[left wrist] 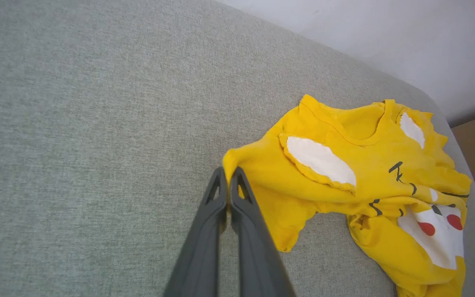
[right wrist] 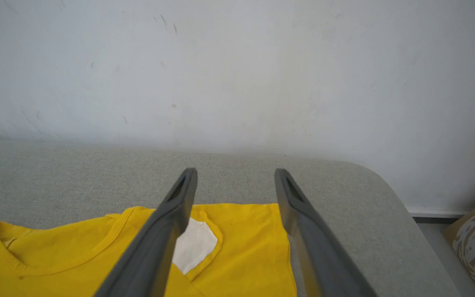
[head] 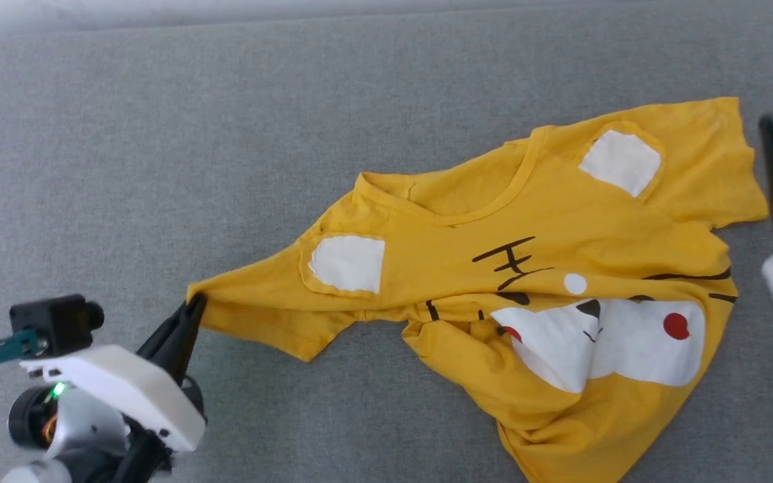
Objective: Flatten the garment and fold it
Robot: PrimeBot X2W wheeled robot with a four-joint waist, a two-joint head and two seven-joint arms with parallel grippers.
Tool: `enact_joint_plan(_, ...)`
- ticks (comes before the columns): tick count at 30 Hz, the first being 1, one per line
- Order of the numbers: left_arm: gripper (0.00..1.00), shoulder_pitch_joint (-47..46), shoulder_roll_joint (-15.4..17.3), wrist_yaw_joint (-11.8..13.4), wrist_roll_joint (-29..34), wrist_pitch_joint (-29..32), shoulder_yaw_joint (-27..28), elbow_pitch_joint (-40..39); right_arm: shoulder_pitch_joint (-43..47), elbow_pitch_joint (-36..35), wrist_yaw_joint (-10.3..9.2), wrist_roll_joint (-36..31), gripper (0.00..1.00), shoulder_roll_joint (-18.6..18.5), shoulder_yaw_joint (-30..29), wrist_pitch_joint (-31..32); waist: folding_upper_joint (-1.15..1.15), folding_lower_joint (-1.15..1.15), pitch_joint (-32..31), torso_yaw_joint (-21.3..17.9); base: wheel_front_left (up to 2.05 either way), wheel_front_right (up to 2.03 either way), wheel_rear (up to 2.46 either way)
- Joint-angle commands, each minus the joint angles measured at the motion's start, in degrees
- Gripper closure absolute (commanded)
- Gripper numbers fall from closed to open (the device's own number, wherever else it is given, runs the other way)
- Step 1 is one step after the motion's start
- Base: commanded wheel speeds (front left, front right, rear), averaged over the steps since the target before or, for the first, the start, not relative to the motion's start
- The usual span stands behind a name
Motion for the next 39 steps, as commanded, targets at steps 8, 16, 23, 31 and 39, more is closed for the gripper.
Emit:
enact_joint_plan(8, 1.00, -5.14, -0.58, -0.83, 2.17, -0.90, -2.49, -1.81, -16.38, 12.50, -0.05, 1.81, 0.00, -7.16, 0.24, 11.08, 0.00, -0.01, 6.54, 4.09, 0.00, 0.00, 0.00)
enact_joint_plan(16, 1.00, -7.57, -1.46, -1.09, 3.24, -1.40, -4.73, -2.84, -21.30, 21.76, -0.05, -2.50, 0.00, -10.14, -3.51, 16.51, 0.00, -0.01, 10.76, 5.88, 0.00, 0.00, 0.00)
enact_joint_plan(23, 1.00, -9.11, -2.12, -0.94, 4.12, -1.90, -6.04, -2.86, -24.40, 26.85, -0.05, -5.30, 0.00, -9.45, -7.09, 17.28, 0.00, -0.01, 14.13, 6.20, 0.00, 0.00, 0.00)
enact_joint_plan(31, 1.00, -10.84, -2.38, -0.76, 4.94, -1.73, -7.25, -2.41, -26.55, 30.16, -0.05, -6.37, 0.00, -8.97, -7.93, 16.11, 0.00, -0.01, 16.21, 6.18, 0.00, 0.00, 0.00)
enact_joint_plan(39, 1.00, -11.71, -2.21, -0.50, 5.11, -1.40, -7.47, -2.06, -27.20, 33.38, -0.05, -6.21, 1.00, -7.51, -9.00, 17.94, 0.00, -0.01, 16.25, 5.58, 0.00, 0.00, 0.00)
